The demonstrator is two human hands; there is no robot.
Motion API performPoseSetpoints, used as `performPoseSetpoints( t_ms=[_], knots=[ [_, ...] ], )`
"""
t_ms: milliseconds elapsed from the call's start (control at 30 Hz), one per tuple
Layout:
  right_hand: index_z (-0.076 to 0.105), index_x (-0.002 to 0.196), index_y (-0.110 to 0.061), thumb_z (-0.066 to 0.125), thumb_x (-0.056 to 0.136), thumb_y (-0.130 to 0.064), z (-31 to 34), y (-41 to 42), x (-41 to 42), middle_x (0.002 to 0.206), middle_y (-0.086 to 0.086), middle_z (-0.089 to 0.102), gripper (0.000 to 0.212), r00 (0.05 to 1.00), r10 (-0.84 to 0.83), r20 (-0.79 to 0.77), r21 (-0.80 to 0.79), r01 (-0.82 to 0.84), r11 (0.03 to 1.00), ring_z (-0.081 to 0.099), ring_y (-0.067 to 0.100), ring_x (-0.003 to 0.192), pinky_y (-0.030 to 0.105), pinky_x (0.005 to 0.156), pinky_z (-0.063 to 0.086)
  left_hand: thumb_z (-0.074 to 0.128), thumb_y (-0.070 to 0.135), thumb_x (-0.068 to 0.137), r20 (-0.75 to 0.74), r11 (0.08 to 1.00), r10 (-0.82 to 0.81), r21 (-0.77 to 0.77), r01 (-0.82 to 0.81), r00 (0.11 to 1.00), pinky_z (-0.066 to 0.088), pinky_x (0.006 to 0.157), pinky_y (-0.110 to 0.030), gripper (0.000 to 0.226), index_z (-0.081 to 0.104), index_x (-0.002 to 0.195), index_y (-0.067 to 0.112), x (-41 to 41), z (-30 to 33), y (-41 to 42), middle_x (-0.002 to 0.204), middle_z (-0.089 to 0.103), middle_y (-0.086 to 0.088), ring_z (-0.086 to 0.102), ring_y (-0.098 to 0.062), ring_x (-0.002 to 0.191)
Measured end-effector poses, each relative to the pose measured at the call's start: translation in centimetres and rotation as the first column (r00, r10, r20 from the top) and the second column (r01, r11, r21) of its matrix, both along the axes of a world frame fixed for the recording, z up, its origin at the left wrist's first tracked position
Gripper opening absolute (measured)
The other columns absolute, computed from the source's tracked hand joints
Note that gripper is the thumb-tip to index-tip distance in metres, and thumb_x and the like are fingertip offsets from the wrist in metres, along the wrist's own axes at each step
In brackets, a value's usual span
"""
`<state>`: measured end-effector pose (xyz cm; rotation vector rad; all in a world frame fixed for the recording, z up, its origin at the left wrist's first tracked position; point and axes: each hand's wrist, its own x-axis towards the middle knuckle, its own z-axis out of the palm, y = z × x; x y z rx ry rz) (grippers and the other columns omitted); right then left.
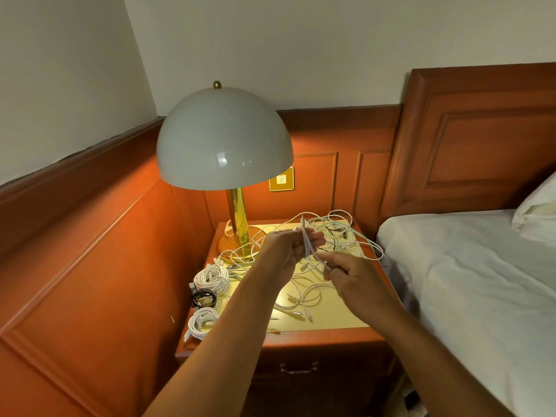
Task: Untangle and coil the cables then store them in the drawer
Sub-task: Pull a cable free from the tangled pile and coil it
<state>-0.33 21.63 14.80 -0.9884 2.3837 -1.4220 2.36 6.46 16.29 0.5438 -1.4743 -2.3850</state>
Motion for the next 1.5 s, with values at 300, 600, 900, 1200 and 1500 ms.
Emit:
performPoseSetpoints(
  t_ms=[300, 600, 900, 1200, 1500],
  knots=[
    [0.065, 0.081, -0.005, 0.052, 0.094, -0.046, -4.9, -0.4, 1.3, 0.049, 0.001, 0.046, 0.045, 0.923, -0.047, 0.383, -0.151, 0.112, 0.982, 0.034, 0.007, 0.038, 0.020, 0.039, 0.030, 0.038, 0.004, 0.101, -0.060, 0.977, 0.021, 0.214, -0.008, 0.998, 0.058, 0.072, -0.027, 0.027, 0.063, 0.104, -0.006, 1.1, 1.4, 0.5, 0.086, 0.074, -0.015, 0.073, -0.023, 0.077],
    [0.066, 0.093, 0.000, 0.049, 0.101, -0.022, -5.3, -0.6, -2.7, 0.062, 0.004, 0.044, 0.029, 0.876, 0.110, 0.470, -0.197, -0.017, 0.980, 0.035, 0.009, 0.050, 0.024, 0.047, 0.030, 0.039, 0.006, 0.100, -0.089, 0.976, 0.018, 0.220, 0.002, 0.996, 0.057, 0.067, -0.025, 0.030, 0.067, 0.089, -0.002, 2.3, 2.8, 1.4, 0.072, 0.073, -0.009, 0.071, -0.016, 0.064],
    [0.064, 0.082, -0.012, 0.062, 0.094, -0.025, 1.5, -1.9, -8.7, 0.068, 0.000, 0.055, 0.018, 1.000, 0.006, -0.024, 0.111, -0.004, 0.994, 0.048, 0.013, 0.063, 0.025, 0.059, 0.037, 0.041, 0.004, 0.100, -0.124, 0.989, -0.138, -0.072, 0.130, 0.983, 0.053, 0.055, -0.021, 0.026, 0.065, 0.094, -0.005, 3.3, 3.0, 1.1, 0.068, 0.065, -0.006, 0.062, -0.014, 0.057],
    [0.069, 0.081, -0.011, 0.071, 0.078, -0.051, 9.1, -2.3, -9.2, 0.071, 0.004, 0.064, 0.041, 0.802, 0.084, -0.592, 0.318, 0.137, 0.938, 0.058, 0.019, 0.065, 0.037, 0.063, 0.050, 0.045, 0.006, 0.100, 0.037, 0.891, -0.211, -0.405, 0.207, 0.977, 0.053, 0.072, -0.032, 0.025, 0.067, 0.093, -0.003, 2.5, 1.3, 0.7, 0.076, 0.070, -0.011, 0.065, -0.022, 0.067],
    [0.065, 0.078, -0.015, 0.057, 0.096, -0.027, 6.6, -0.5, -4.0, 0.071, -0.002, 0.058, 0.023, 0.864, 0.134, -0.485, 0.310, 0.026, 0.951, 0.052, 0.012, 0.067, 0.029, 0.059, 0.035, 0.048, 0.005, 0.099, 0.035, 0.943, -0.091, -0.317, 0.098, 0.995, 0.053, 0.069, -0.028, 0.023, 0.066, 0.096, -0.008, 0.6, -0.1, 0.5, 0.080, 0.072, -0.014, 0.070, -0.025, 0.073]
  ],
)
